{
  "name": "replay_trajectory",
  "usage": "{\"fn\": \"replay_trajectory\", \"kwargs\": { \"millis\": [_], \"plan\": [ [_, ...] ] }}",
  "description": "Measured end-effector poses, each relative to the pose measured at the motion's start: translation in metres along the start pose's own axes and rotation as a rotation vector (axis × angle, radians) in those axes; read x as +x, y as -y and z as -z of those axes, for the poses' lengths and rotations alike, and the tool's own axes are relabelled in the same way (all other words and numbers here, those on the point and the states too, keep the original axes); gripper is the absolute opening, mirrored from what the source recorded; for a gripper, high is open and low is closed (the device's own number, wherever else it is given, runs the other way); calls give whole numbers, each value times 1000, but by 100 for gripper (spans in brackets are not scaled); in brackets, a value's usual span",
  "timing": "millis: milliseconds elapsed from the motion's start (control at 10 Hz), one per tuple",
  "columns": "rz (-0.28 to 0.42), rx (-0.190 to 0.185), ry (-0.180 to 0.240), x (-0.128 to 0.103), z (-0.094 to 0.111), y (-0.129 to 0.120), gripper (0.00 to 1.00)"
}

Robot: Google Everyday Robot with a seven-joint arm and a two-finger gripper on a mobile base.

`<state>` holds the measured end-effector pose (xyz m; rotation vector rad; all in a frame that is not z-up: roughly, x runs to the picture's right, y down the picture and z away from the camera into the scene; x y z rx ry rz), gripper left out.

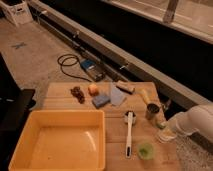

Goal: Place pepper in paper cup

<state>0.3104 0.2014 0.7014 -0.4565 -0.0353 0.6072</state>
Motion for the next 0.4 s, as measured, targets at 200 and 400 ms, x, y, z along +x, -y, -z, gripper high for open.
{"fn": "replay_trajectory", "kwargs": {
  "millis": [200, 400],
  "plan": [
    [-25, 1, -17, 8, 0, 3, 53],
    [-41, 2, -23, 12, -1, 5, 67]
  ]
}}
